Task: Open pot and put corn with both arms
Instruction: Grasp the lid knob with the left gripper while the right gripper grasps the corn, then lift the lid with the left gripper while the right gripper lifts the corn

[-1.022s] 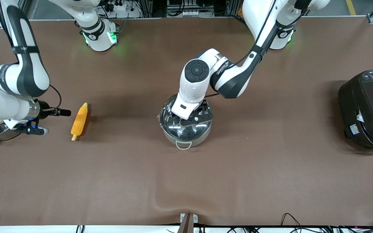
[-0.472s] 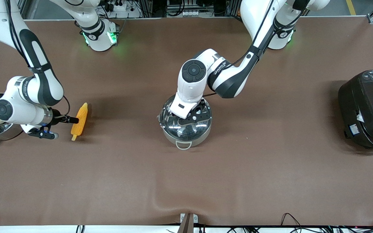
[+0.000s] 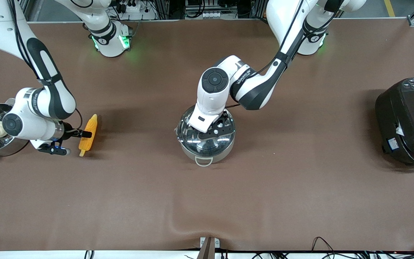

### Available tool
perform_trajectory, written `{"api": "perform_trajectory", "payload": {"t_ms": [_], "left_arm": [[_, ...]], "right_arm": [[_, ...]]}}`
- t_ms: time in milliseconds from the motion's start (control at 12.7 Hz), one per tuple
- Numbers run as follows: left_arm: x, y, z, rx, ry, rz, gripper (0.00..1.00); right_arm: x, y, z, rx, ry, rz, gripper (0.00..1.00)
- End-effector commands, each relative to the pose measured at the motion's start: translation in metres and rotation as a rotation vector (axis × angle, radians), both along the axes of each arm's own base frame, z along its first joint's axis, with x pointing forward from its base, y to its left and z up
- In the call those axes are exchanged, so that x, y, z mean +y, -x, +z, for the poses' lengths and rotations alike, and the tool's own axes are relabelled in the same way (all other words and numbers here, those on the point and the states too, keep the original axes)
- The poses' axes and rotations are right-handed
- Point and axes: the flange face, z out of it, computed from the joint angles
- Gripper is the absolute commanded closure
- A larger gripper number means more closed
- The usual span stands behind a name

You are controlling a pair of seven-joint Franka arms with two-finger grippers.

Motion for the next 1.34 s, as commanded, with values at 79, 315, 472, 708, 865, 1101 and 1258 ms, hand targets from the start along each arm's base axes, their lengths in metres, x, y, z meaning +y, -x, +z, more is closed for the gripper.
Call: {"api": "perform_trajectory", "payload": {"t_ms": [79, 315, 472, 708, 865, 1101, 1258], "left_arm": [[-0.003, 0.000, 0.003, -0.004, -0.002, 0.016, 0.45], [-0.003, 0.000, 0.003, -0.005, -0.003, 0.011, 0.76], [-0.003, 0.000, 0.008, -0.010, 0.001, 0.009, 1.00], [0.004, 0.001, 0.023, 0.004, -0.012, 0.024, 1.00], [0.014, 0.002, 0.049, 0.011, -0.023, 0.027, 1.00], [0.050, -0.003, 0.095, 0.035, -0.047, 0.044, 1.00], [0.073, -0.011, 0.119, 0.029, -0.042, 0.075, 1.00]], "right_arm": [[0.011, 0.006, -0.019, 0.020, -0.008, 0.000, 0.00], [0.016, 0.009, -0.022, 0.027, -0.009, 0.013, 0.00], [0.015, 0.008, -0.021, 0.014, -0.008, 0.012, 0.57], [0.012, 0.015, -0.030, -0.025, -0.012, 0.047, 1.00], [0.014, 0.018, -0.032, -0.033, -0.012, 0.051, 1.00], [0.015, 0.017, -0.027, -0.034, -0.011, 0.051, 1.00], [0.018, 0.014, -0.012, -0.038, -0.009, 0.054, 1.00]]}}
